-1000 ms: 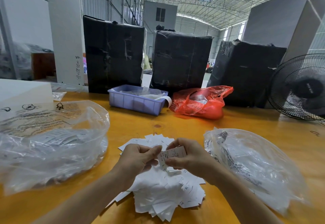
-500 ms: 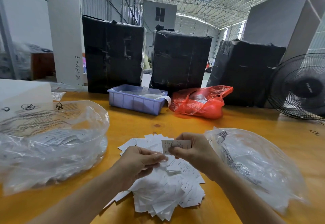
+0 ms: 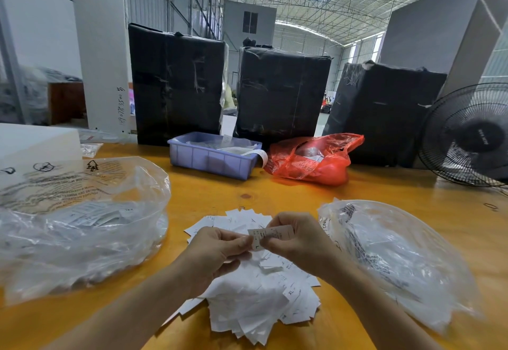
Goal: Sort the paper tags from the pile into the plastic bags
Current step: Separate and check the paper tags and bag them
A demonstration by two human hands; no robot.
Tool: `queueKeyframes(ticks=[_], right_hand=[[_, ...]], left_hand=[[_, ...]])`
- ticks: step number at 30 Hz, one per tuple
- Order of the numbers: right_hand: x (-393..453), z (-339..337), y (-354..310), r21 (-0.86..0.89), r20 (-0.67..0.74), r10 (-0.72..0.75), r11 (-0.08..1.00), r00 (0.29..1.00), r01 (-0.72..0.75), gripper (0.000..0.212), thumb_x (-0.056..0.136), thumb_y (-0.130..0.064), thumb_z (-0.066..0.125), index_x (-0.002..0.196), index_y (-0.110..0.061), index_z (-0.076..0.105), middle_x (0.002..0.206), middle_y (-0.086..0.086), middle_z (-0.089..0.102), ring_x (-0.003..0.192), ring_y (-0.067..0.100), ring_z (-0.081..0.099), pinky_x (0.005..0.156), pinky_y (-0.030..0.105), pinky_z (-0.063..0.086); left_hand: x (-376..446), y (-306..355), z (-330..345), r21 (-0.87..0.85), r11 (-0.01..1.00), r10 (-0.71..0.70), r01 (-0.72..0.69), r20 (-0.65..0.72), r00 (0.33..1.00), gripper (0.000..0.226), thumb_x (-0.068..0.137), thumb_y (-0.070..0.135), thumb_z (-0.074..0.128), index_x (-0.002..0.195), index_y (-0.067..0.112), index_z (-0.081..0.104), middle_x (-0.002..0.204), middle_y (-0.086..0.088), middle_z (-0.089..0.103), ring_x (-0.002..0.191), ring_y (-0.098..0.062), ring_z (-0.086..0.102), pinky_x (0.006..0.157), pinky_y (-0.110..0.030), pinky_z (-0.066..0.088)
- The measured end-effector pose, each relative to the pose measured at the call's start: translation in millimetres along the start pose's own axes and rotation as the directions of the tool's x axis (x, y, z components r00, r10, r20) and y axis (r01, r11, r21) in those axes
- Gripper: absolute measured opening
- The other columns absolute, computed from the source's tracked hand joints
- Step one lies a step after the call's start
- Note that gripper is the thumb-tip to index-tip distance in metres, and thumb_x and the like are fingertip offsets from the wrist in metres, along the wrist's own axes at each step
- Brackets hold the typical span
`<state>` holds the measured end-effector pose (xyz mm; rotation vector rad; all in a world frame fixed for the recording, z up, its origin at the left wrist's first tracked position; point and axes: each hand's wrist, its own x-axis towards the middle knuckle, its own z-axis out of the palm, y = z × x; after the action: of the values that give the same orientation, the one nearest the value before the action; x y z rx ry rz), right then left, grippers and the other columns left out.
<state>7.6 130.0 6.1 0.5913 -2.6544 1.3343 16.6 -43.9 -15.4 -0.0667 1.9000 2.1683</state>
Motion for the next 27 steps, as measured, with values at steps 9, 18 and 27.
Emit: queueKeyframes(ticks=[9,18,27], right_hand=[[-1.9,-2.9,-2.8,0.2,0.164,0.151,0.963,0.975,-0.183,0.012,0.083,-0.005,0.069,0.092,0.001,0.064,0.072,0.006,0.06,0.058,0.009,0.057,0.059,0.021,0.048],[-1.9,-1.7,-1.7,0.073,0.193,0.167,0.98,0.967,-0.184,0.013,0.079,-0.005,0.073,0.076,-0.01,0.062,0.07,0.008,0.061,0.055,0.009,0.058,0.057,0.023,0.051],[-1.6,-1.0,-1.3,0.032,0.111,0.142,0.989,0.984,-0.146,0.012,0.078,-0.009,0.075,0.082,-0.005,0.065,0.07,0.007,0.063,0.053,0.009,0.058,0.056,0.029,0.047]], left_hand=[[-1.6,-2.3,2.2,0.103,0.994,0.045,-0.045,-0.003,0.999,0.016,0.074,0.021,0.072,0.085,0.009,0.074,0.069,-0.002,0.071,0.062,-0.005,0.065,0.061,-0.022,0.043],[-0.7,-4.2,4.5,0.058,0.994,0.091,-0.09,-0.015,0.996,0.012,0.082,0.011,0.067,0.087,0.003,0.074,0.072,-0.012,0.073,0.06,-0.015,0.07,0.051,-0.018,0.05],[-0.3,-3.1,3.5,-0.021,0.993,0.113,-0.113,0.021,0.993,0.015,0.078,-0.009,0.066,0.09,-0.001,0.069,0.078,-0.017,0.073,0.068,-0.023,0.072,0.058,-0.019,0.054]])
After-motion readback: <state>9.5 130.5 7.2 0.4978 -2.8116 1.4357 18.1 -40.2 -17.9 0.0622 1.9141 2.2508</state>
